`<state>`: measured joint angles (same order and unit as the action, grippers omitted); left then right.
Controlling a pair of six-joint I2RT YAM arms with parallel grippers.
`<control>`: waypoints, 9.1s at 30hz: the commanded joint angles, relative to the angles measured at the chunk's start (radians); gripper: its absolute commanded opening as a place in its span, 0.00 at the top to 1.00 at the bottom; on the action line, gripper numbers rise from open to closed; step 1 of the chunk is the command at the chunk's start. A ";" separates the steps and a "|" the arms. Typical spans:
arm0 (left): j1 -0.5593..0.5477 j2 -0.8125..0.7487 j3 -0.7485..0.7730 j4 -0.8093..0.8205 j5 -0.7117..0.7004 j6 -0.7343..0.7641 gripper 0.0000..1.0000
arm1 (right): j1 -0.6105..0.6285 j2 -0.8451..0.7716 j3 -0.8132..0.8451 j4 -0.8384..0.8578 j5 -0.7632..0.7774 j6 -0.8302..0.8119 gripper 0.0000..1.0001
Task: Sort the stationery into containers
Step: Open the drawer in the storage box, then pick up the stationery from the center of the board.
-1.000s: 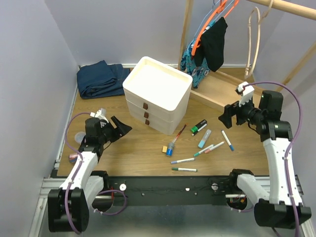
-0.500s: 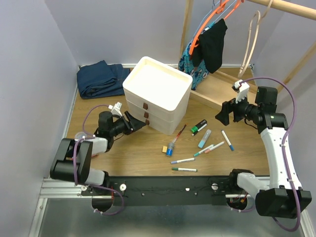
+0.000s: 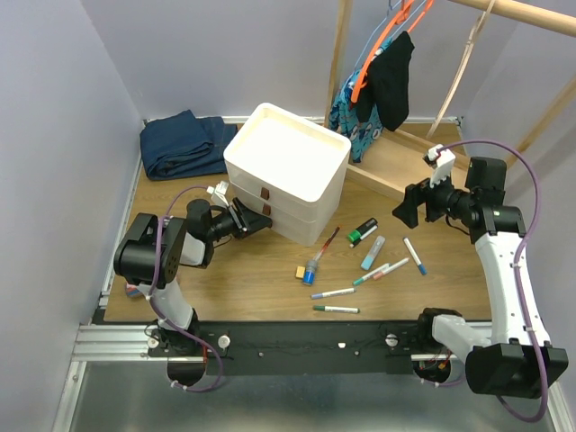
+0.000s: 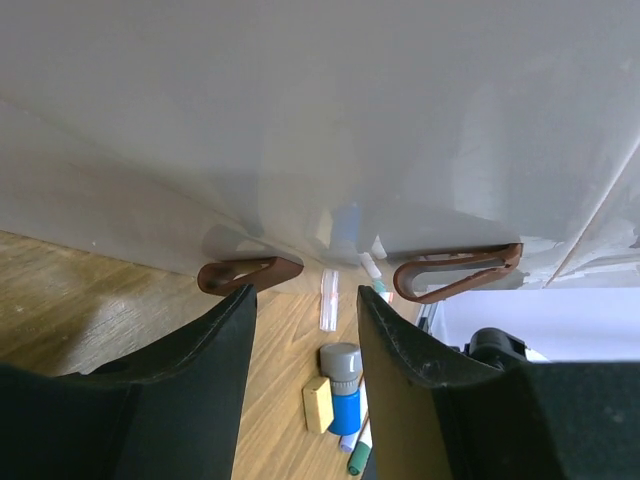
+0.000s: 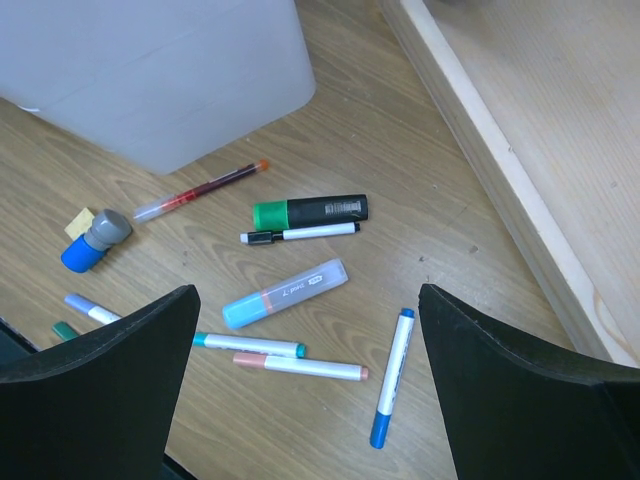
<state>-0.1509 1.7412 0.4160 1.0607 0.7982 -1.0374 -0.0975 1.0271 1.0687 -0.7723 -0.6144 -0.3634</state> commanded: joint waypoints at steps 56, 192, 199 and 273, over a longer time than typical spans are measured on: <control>0.028 0.183 0.009 0.230 0.114 -0.090 1.00 | 0.002 0.004 0.019 0.014 -0.004 0.066 0.05; 0.332 -0.704 0.618 -1.572 -0.557 0.909 0.01 | 0.864 0.211 0.396 0.202 0.493 0.041 0.22; 0.366 -0.678 0.676 -1.578 -0.547 0.869 0.01 | 0.970 0.254 0.347 0.237 0.585 0.009 0.23; 0.376 -0.761 0.527 -1.567 -0.507 0.901 0.01 | 1.150 0.522 -0.262 0.585 0.519 -0.258 0.36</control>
<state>0.2169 0.9974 0.9562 -0.5377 0.2657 -0.1215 1.0534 1.5436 0.7921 -0.2089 -0.0940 -0.6197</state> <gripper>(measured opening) 0.987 0.614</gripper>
